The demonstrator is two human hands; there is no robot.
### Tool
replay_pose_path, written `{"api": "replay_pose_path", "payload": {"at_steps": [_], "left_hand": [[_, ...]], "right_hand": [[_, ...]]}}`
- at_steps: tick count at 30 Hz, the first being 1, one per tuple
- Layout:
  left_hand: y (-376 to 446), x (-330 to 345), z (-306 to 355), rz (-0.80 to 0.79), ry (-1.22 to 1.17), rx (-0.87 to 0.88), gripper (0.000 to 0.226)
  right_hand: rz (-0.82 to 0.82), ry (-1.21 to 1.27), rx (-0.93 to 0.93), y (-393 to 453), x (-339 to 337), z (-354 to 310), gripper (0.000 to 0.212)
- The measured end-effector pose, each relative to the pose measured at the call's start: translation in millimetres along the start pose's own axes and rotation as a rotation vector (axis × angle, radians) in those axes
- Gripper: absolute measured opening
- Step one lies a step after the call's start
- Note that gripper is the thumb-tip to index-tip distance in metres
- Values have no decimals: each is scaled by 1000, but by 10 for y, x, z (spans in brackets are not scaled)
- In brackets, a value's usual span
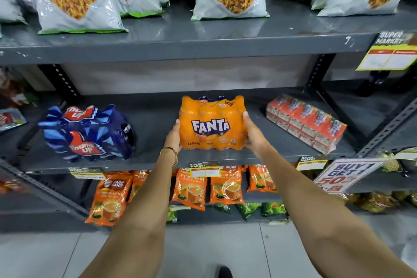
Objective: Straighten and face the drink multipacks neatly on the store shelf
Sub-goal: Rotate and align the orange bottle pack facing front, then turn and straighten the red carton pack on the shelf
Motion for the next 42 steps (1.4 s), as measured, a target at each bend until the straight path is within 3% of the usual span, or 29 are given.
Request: {"api": "replay_pose_path", "payload": {"at_steps": [20,24,27,31,35,38,42], "left_hand": [[-213,-91,-119,-1,90,16,56],[-412,-232,156,368,357,259,55],[-641,-16,574,465,499,568,56],[-771,641,1014,364,606,826,53],[-786,1465,1141,170,710,879,54],[-669,2073,1087,20,833,836,58],[-305,2791,956,-145,932,648,66]], "right_hand": [[45,-24,-2,-191,0,108,69],[211,-28,-71,-258,-125,34,73],[459,31,-211,-365,-449,-93,64],[707,170,-245,-431,-964,-137,62],[812,182,-211,-487,-1506,-266,57],[846,177,-187,-411,-1889,-336,67],[825,98,-29,96,-2566,-272,72]]}}
Point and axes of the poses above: each hand's wrist, its own y-axis towards the middle knuckle, its own x-axis out of the palm, z = x × y, the point moved 7 cm from there along y, towards the middle knuckle, and after that the axes turned 9 degrees about y, right-handed, at the moved point
